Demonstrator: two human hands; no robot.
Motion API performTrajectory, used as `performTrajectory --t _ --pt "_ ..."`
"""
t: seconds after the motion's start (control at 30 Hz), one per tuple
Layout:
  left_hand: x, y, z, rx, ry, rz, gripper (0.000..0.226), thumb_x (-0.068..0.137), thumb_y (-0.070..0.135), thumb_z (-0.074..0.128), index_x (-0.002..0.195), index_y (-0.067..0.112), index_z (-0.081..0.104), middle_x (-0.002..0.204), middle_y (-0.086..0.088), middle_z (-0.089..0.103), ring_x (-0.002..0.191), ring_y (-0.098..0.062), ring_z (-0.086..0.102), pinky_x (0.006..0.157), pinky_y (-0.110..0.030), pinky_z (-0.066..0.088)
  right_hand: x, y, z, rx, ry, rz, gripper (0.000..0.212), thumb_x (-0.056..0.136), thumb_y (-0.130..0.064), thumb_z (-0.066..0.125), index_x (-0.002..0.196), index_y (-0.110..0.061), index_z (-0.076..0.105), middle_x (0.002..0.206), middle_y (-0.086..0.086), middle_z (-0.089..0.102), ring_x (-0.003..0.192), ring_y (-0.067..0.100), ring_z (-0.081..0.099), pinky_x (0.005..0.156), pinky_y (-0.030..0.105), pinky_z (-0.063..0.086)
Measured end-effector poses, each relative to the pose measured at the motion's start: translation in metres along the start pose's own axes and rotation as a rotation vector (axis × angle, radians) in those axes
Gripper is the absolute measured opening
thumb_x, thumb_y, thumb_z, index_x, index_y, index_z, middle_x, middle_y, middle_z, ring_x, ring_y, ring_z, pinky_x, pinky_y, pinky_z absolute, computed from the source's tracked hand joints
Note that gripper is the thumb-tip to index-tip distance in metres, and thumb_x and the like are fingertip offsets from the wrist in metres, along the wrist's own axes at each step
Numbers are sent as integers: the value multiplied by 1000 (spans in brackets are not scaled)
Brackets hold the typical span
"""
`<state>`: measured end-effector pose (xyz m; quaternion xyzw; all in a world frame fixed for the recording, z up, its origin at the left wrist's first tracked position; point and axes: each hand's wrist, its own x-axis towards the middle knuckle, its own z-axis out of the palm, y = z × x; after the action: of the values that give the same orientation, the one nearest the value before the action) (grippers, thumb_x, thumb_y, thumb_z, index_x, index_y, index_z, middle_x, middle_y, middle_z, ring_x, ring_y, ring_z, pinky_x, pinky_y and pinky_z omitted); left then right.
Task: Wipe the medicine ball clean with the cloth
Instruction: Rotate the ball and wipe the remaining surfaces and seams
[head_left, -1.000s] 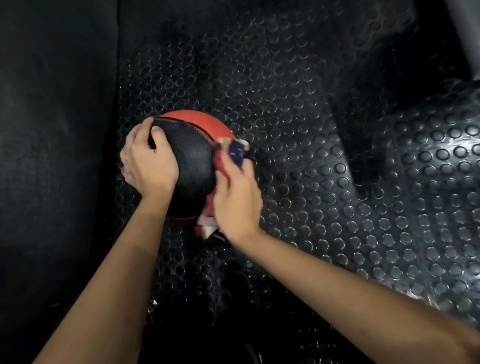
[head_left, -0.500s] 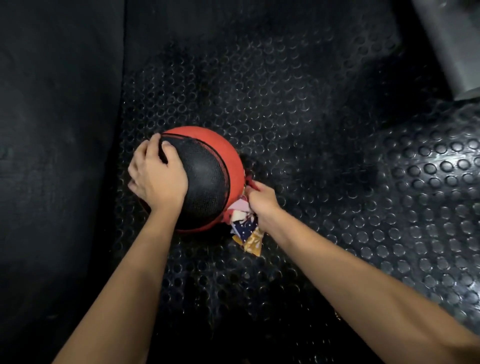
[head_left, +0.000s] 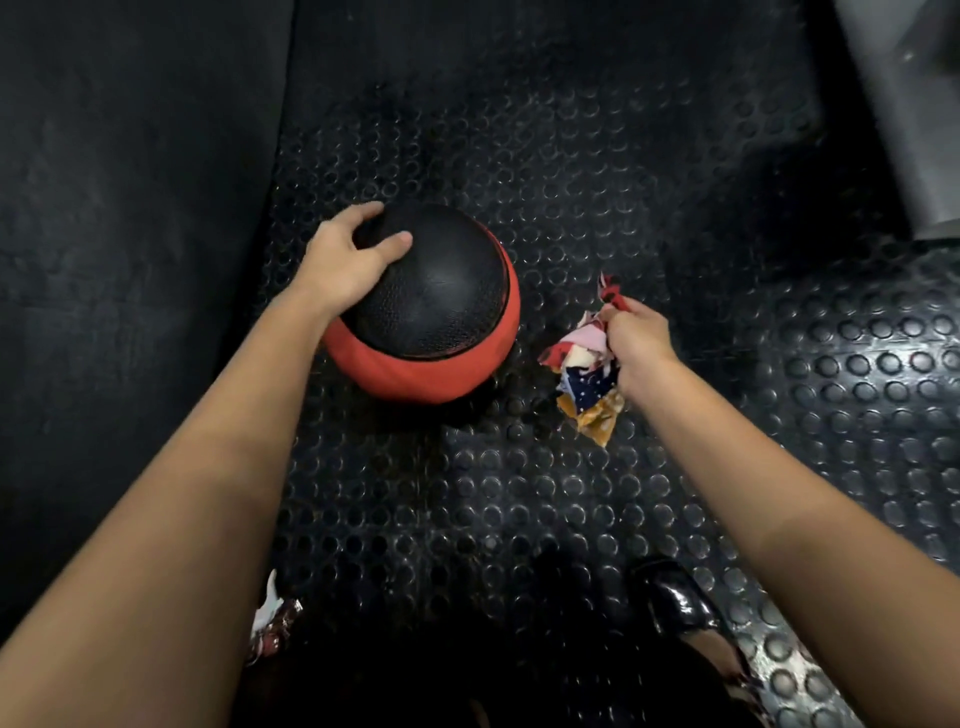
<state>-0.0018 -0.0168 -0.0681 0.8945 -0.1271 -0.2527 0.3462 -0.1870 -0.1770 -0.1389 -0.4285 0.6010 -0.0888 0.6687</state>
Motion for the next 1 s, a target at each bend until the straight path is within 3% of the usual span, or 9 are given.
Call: performTrajectory --t 0.1,0.27,0.4,0.5,0.57,0.67,0.8,0.9,1.0 --pt "-4 4 0 -33 -59 64 57 85 23 71 137 17 50 125 1 54 117 -11 51 104 -23 39 -1 -1 -4 34 1 -2 26 97 -6 44 113 -15 62 86 1 62 83 15 59 86 31 51" --pt "-16 -2 11 97 -17 209 61 83 29 72 139 17 48 151 -5 35 140 -16 32 117 -28 20 -5 5 -6 -53 -9 -111 23 98 -11 45 110 -20 61 82 -2 60 74 12 57 73 28 51" --pt "-33 -8 20 291 -62 196 87 74 64 65 148 34 28 160 8 11 147 -20 4 115 -58 5 -22 28 3 -57 -95 -124 27 99 -11 42 121 -13 58 84 1 61 63 7 58 59 21 48" --pt "-43 -13 27 402 -40 155 111 57 75 61 150 40 11 159 15 -3 146 -23 -9 108 -70 6 -36 49 38 -203 -200 -302 33 98 -15 40 124 -19 59 105 7 62 80 11 64 75 28 53" --pt "-46 -16 26 371 -11 146 112 56 74 63 150 39 12 159 14 0 146 -24 -7 109 -70 10 -29 50 55 -298 -124 -333 34 95 -21 39 121 -24 61 111 6 62 95 21 62 87 38 51" --pt "-48 -22 27 339 37 135 104 66 66 69 149 38 14 159 13 1 146 -25 -5 107 -71 11 -8 41 58 -114 -61 -24 29 94 -11 42 110 -14 65 93 6 66 88 25 63 80 38 51" --pt "-46 -18 36 339 75 128 103 66 67 68 149 38 16 159 13 3 146 -25 -4 106 -72 12 -7 77 56 -112 -187 276 23 90 -7 43 96 -3 66 89 14 67 85 30 66 77 41 56" --pt "-40 -15 34 316 82 112 102 66 66 69 149 39 17 159 13 4 146 -25 -4 106 -72 11 -30 83 64 85 -159 319 21 89 -4 48 97 -2 68 97 17 69 90 33 66 84 46 54" --pt "-46 -21 32 286 79 95 101 68 64 70 149 39 16 158 14 2 146 -24 -6 107 -71 8 -23 77 69 55 -83 131 18 86 -8 52 81 -13 69 88 8 71 85 28 67 85 44 54"
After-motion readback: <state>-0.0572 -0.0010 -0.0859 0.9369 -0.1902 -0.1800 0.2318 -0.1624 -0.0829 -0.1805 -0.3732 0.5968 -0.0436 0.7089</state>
